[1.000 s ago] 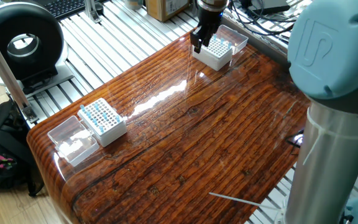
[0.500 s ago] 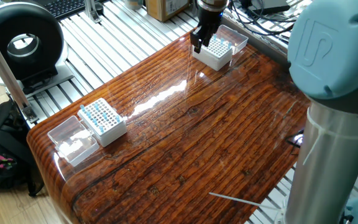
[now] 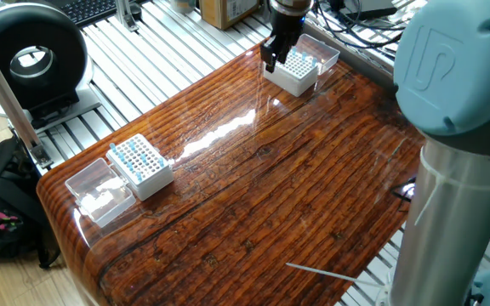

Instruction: Transfer all medium pipette tips from one holder to another

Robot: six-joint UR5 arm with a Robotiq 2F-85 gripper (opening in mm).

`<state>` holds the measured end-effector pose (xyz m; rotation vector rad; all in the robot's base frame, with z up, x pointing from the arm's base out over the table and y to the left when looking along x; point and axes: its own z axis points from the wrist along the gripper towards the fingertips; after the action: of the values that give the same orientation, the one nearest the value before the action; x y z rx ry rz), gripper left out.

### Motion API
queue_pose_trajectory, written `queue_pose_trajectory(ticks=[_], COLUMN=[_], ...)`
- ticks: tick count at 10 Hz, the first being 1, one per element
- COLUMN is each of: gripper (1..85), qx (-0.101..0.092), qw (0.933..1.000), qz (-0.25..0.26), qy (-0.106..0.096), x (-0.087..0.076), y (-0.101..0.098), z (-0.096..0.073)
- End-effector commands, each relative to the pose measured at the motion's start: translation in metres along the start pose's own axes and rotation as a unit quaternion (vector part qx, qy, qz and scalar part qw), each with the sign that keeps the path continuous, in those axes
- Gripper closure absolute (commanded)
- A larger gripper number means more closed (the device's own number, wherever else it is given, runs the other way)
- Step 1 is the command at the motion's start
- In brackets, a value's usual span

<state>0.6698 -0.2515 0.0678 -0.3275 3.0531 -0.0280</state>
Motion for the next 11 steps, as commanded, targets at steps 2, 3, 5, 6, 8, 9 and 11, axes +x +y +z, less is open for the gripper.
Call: queue_pose_trajectory(ticks=[2, 3, 5, 6, 8, 9, 11], gripper=[46.0, 46.3, 47.3, 48.0, 49.0, 50.0, 52.0], qx=[-0.009, -0.012, -0.017, -0.018, -0.019, -0.016, -0.016], qw=[0.9999, 0.9998, 0.9998, 0.9997, 0.9997, 0.9998, 0.9998], qz=[-0.009, -0.012, -0.012, -0.012, -0.01, -0.01, -0.009], qy=[-0.001, 0.002, 0.003, 0.006, 0.006, 0.007, 0.006], x=[0.0029, 0.0049, 0.0057, 0.0072, 0.0074, 0.0077, 0.007], y=[-0.0003, 0.0006, 0.0033, 0.0042, 0.0049, 0.0034, 0.0034], z=[0.0008, 0.0012, 0.0013, 0.0014, 0.0016, 0.0017, 0.002])
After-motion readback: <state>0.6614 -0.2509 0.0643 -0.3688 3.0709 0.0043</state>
